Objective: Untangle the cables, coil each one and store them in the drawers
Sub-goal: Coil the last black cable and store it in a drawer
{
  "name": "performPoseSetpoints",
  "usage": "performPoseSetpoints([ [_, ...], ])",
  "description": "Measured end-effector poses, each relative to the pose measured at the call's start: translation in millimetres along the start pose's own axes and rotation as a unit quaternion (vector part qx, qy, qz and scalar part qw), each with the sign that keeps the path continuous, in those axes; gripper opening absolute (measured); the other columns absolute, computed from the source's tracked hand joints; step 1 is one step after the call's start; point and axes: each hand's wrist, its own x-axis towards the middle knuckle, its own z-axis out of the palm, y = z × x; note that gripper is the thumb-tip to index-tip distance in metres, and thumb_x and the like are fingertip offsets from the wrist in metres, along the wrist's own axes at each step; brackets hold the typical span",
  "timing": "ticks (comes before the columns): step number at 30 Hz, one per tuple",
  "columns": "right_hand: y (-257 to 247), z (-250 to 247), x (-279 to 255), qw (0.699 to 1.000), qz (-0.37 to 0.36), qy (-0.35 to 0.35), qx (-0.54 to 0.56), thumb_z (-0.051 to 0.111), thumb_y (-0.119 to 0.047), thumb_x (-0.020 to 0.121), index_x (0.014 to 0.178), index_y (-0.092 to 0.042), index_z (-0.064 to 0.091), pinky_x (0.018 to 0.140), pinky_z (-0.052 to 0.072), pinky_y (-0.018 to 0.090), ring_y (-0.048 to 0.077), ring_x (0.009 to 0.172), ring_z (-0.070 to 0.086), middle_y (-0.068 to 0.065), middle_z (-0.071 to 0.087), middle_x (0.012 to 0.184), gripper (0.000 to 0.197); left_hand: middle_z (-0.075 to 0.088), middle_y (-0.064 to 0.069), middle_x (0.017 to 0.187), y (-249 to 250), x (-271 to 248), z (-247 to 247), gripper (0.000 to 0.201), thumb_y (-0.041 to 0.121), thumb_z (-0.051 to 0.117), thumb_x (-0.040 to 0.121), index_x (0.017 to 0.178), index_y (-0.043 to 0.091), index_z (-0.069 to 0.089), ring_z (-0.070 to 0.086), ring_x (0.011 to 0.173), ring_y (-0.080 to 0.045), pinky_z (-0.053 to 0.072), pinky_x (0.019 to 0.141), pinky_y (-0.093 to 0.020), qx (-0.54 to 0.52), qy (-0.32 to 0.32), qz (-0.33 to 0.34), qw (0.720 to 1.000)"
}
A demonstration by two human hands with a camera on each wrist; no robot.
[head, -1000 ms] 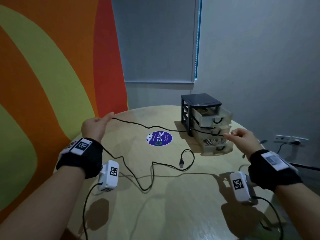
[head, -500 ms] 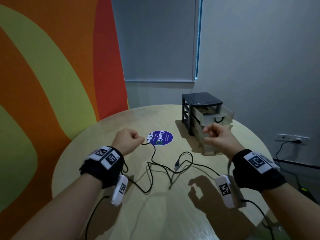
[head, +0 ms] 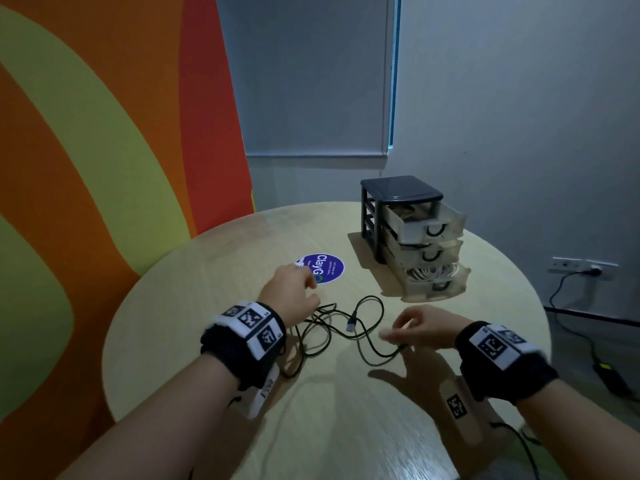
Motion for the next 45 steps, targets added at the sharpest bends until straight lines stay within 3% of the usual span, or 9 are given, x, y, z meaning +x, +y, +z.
performPoseSetpoints([
  [13,-16,24,-3,0.968,-0.141,0.002,-0.209,0.062,-0.031,0.087,0.105,-0.015,0.064,0.087,0.044,0.027,0.016,0.1,0.053,-0.001,0.05,0.104,0.024,0.049,0.002,0.131,44,-6,50,0.044,0.015,0.063,0.084,0.126,0.02,0.055,0.042,0.121,-0.017,0.038,0.103,-0.036,0.062,-0.166,0.114,0.978],
  [16,-21,10,-13,0.98,-0.195,-0.015,0.03,0.055,-0.015,0.093,0.093,-0.013,0.053,0.079,0.048,0.026,0.012,0.083,0.057,0.002,0.059,0.09,0.003,0.054,-0.001,0.12,39,-6,48,0.029,0.019,0.06,0.085,0.114,0.019,0.061,0.05,0.113,-0.02,0.042,0.098,-0.036,0.024,-0.152,0.093,0.984],
  [20,-27,-19,-26,0.856,-0.182,0.006,0.484,0.039,-0.005,0.097,0.093,-0.003,0.046,0.07,0.056,0.024,0.019,0.069,0.067,0.013,0.066,0.082,0.008,0.063,-0.009,0.106,30,0,37,0.023,0.021,0.047,0.094,0.101,0.006,0.063,0.057,0.1,-0.025,0.041,0.08,-0.027,-0.04,-0.111,0.032,0.992],
  [23,-27,-33,-28,0.778,-0.187,-0.001,0.599,0.033,-0.009,0.099,0.091,-0.002,0.049,0.072,0.057,0.031,0.021,0.07,0.071,0.011,0.072,0.078,0.018,0.066,-0.008,0.103,25,0,35,0.026,0.024,0.042,0.098,0.097,0.008,0.062,0.058,0.093,-0.023,0.039,0.075,-0.026,-0.095,-0.141,0.011,0.985],
  [28,-30,-34,-26,0.73,-0.2,-0.032,0.653,0.027,-0.013,0.101,0.08,-0.009,0.048,0.066,0.059,0.033,0.019,0.067,0.07,0.006,0.069,0.069,0.03,0.059,0.001,0.113,42,-5,48,0.038,0.043,0.052,0.092,0.117,0.015,0.052,0.057,0.1,-0.014,0.043,0.083,-0.025,-0.191,-0.102,-0.009,0.976],
  [32,-35,-35,-26,0.732,-0.22,-0.064,0.642,0.029,-0.014,0.098,0.078,-0.014,0.044,0.059,0.052,0.025,0.014,0.058,0.058,0.0,0.058,0.063,0.026,0.057,-0.004,0.125,59,-1,56,0.051,0.039,0.06,0.088,0.132,0.017,0.044,0.057,0.11,-0.02,0.043,0.09,-0.027,-0.156,-0.138,-0.007,0.978],
  [38,-25,-46,-21,0.771,-0.238,0.027,0.59,0.026,-0.015,0.102,0.079,-0.014,0.043,0.075,0.053,0.031,0.02,0.079,0.07,0.008,0.072,0.081,0.028,0.062,0.006,0.066,59,-2,29,0.024,0.037,0.061,0.088,0.093,0.017,0.074,0.055,0.061,-0.007,0.043,0.061,-0.021,-0.132,-0.192,0.078,0.969],
  [42,-17,-43,-13,0.794,-0.236,0.051,0.558,0.026,-0.018,0.103,0.079,-0.014,0.04,0.089,0.052,0.038,0.025,0.1,0.068,0.015,0.071,0.103,0.028,0.071,-0.002,0.072,64,-3,-5,0.021,0.04,0.071,0.079,0.078,0.019,0.076,0.063,0.07,-0.02,0.048,0.064,-0.029,-0.171,-0.186,0.125,0.959],
  [45,-21,-35,-11,0.813,-0.25,0.022,0.525,0.029,-0.017,0.102,0.08,-0.013,0.039,0.092,0.05,0.042,0.03,0.1,0.067,0.019,0.07,0.105,0.025,0.068,0.004,0.062,73,-6,-23,0.018,0.028,0.077,0.075,0.074,0.01,0.075,0.058,0.058,-0.005,0.044,0.058,-0.017,-0.233,-0.183,0.153,0.943],
])
